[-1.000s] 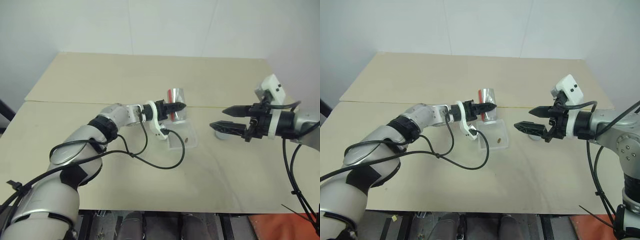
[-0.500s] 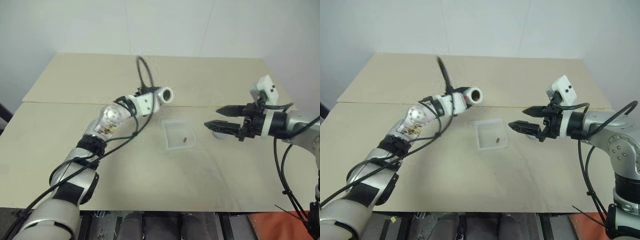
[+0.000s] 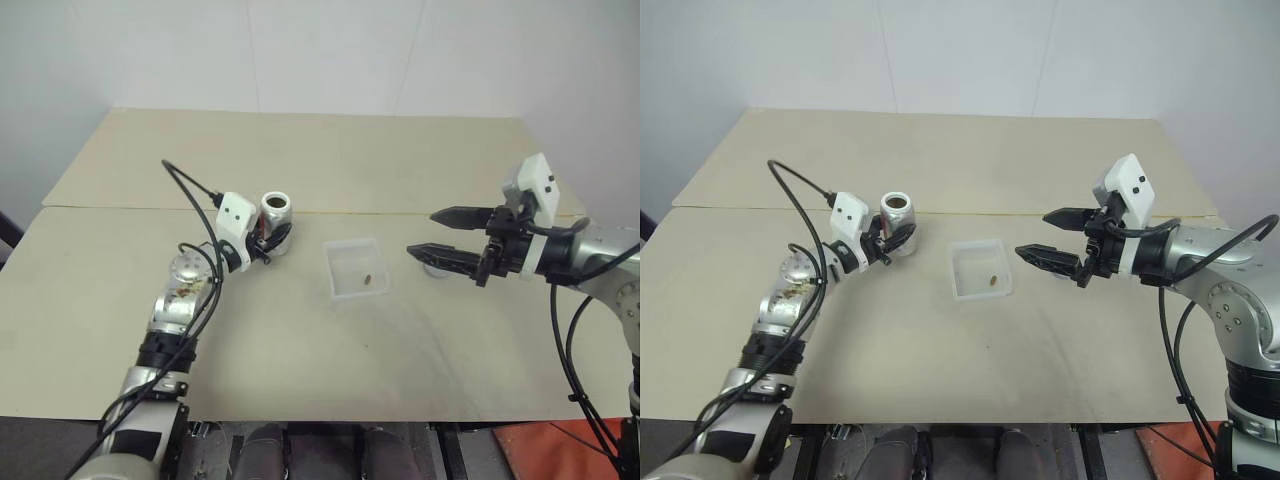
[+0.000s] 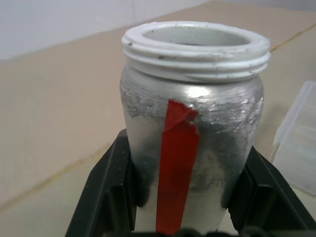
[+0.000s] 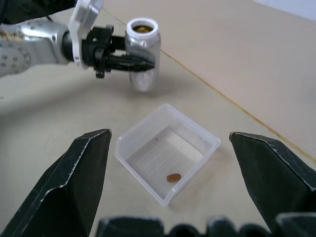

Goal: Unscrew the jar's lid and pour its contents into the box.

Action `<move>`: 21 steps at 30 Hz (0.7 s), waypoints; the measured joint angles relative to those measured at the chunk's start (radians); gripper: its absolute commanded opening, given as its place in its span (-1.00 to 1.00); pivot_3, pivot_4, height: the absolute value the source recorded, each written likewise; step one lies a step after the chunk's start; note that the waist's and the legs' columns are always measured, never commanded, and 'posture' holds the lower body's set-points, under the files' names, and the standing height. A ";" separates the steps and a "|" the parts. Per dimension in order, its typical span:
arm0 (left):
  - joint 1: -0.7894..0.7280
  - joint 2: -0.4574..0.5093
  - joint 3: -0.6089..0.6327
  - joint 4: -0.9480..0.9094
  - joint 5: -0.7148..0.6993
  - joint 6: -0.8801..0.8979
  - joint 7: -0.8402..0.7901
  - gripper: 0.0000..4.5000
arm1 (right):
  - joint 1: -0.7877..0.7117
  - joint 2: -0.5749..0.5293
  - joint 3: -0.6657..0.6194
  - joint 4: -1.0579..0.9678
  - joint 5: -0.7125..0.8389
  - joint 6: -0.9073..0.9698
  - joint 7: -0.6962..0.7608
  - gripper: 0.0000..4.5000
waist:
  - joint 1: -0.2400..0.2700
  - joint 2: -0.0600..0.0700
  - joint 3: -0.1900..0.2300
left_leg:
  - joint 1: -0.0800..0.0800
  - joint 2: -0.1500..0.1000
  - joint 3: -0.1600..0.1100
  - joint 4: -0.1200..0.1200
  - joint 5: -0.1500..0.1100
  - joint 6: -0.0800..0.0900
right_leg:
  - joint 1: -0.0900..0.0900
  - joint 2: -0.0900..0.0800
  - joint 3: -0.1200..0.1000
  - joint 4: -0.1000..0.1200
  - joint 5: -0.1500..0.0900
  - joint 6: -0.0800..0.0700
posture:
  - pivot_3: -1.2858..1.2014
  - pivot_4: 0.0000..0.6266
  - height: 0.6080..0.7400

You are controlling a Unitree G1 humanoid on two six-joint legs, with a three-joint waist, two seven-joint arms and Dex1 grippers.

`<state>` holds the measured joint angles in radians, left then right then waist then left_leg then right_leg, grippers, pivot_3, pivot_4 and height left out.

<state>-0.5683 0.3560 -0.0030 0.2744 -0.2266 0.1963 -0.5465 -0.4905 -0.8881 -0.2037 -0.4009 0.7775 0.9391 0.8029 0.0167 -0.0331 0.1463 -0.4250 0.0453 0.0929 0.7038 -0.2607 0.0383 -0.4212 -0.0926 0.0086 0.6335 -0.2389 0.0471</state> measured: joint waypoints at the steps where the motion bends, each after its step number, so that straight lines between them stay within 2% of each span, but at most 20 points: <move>1: 0.012 -0.014 0.007 0.000 0.001 -0.013 0.015 -0.14 | 0.000 0.000 0.000 0.000 -0.001 -0.002 0.000 0.98 | 0.000 0.000 0.000 | 0.000 0.000 0.000 0.000 0.000 0.000 | 0.000 0.000 0.000 0.000 0.000 0.000 | 0.03 -0.52 1.00; 9: 0.061 -0.078 0.028 -0.008 0.016 -0.047 0.080 -0.14 | 0.011 0.000 0.000 -0.004 -0.008 -0.012 -0.001 0.98 | -0.002 0.000 0.000 | 0.000 0.000 0.000 -0.001 0.000 0.000 | 0.000 0.000 0.000 0.000 0.000 0.000 | 0.03 -0.52 1.00; 11: 0.064 -0.080 0.029 -0.007 0.024 -0.049 0.087 0.18 | 0.011 0.000 0.000 -0.005 -0.008 -0.013 -0.002 1.00 | -0.002 0.000 0.000 | 0.001 0.000 0.000 -0.001 0.000 0.000 | 0.000 0.000 0.000 0.000 0.000 0.000 | 0.03 -0.52 1.00; 17: 0.083 -0.080 0.030 -0.007 0.029 -0.046 0.097 0.92 | 0.011 0.000 0.000 -0.015 -0.008 -0.013 -0.009 1.00 | -0.003 0.000 0.000 | 0.001 0.000 0.000 -0.001 0.000 0.000 | 0.000 0.000 0.000 -0.001 0.000 0.000 | 0.03 -0.52 1.00; 18: 0.092 -0.079 0.030 -0.010 0.030 -0.046 0.097 0.98 | 0.010 0.002 0.000 -0.016 -0.006 -0.013 -0.010 1.00 | -0.003 0.000 0.000 | 0.001 0.000 0.000 -0.001 0.000 0.000 | 0.000 0.000 0.000 -0.001 0.000 0.000 | 0.03 -0.52 1.00; 21: 0.111 -0.074 0.029 -0.020 0.033 -0.044 0.096 0.98 | 0.010 0.012 0.000 -0.017 -0.004 -0.012 -0.017 1.00 | -0.003 0.000 0.000 | 0.001 0.000 0.000 -0.001 0.000 0.000 | 0.000 0.000 0.000 -0.001 0.000 0.000 | 0.03 -0.52 1.00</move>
<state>-0.4569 0.2819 0.0263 0.2540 -0.1932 0.1524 -0.4507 -0.4800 -0.8756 -0.2038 -0.4182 0.7739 0.9266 0.7860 0.0139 -0.0332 0.1462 -0.4243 0.0453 0.0930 0.7027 -0.2609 0.0386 -0.4214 -0.0925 0.0091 0.6329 -0.2389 0.0471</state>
